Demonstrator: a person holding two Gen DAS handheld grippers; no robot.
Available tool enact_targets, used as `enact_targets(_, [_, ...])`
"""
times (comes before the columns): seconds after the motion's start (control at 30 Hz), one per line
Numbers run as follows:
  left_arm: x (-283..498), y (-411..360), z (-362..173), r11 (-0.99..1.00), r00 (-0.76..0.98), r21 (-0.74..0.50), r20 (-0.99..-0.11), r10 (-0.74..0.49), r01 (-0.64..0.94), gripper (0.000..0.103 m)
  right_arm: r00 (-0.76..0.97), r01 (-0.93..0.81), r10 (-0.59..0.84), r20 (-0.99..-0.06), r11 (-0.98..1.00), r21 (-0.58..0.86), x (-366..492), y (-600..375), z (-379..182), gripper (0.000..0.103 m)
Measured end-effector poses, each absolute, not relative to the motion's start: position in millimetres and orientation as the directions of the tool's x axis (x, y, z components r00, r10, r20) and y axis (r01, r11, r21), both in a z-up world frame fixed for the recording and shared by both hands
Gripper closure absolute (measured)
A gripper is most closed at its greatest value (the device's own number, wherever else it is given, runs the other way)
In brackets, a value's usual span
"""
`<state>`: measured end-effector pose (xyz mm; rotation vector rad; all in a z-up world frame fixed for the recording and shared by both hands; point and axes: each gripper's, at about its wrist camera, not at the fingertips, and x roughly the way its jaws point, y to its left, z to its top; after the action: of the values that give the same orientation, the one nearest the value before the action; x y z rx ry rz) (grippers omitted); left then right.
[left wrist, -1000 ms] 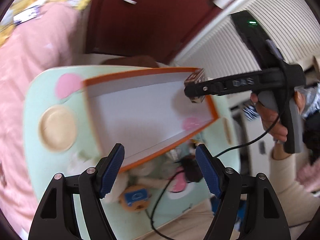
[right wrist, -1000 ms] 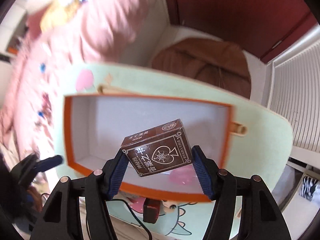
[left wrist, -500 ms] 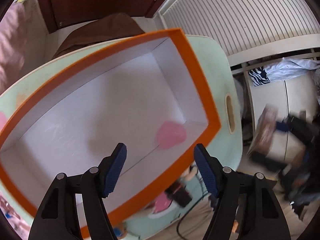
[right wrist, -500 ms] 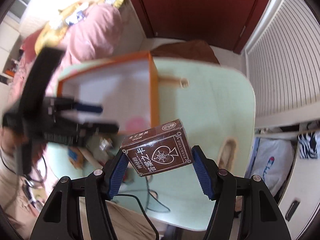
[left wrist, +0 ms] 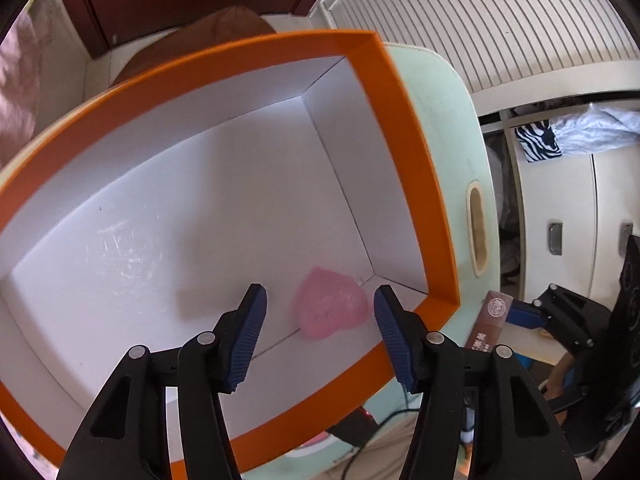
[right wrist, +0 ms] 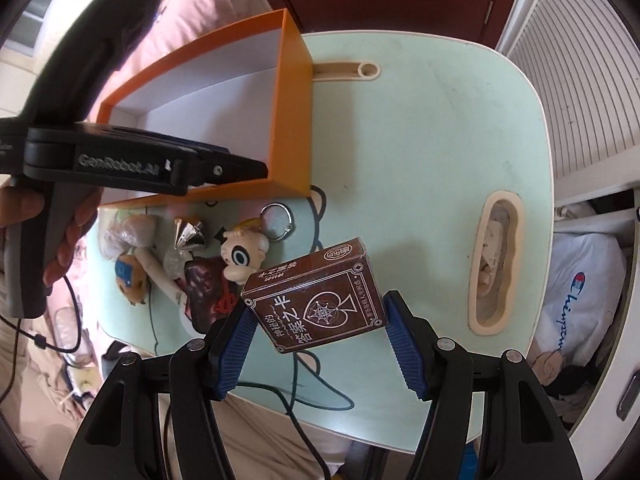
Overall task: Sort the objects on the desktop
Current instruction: 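Grasp the pink heart in the box with the left tool while the right tool holds the card box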
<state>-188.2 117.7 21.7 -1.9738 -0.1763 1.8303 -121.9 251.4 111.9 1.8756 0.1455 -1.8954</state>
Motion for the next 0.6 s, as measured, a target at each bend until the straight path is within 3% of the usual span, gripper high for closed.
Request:
enact_targets(0.03, [-187,119,23,-0.896,0.107,-0.386,-0.923,0.371,-0.221,0.049,0.041,0.393,-0.253,-0.967,-0.885,0.249,-122,253,112,0.039])
enact_targets(0.1, [-184,122,25,-0.900,0.088,-0.335,-0.942,0.324,-0.277,0.064,0.037,0.393,-0.258,-0.966,-0.885,0.251,-122,253,112,0.039])
enact_targets(0.37, [-194,95,31,-0.940,0.006,-0.215,-0.975,0.221,-0.266,0.064,0.025,0.406,-0.259,-0.966,-0.880,0.246,-121,250,115,0.039])
enact_targets(0.6, [-191,72,42,-0.943,-0.026,-0.217,-0.973,0.230,-0.251,0.064,0.025,0.420,-0.254,-0.967,-0.875,0.240,-122,247,114,0.039])
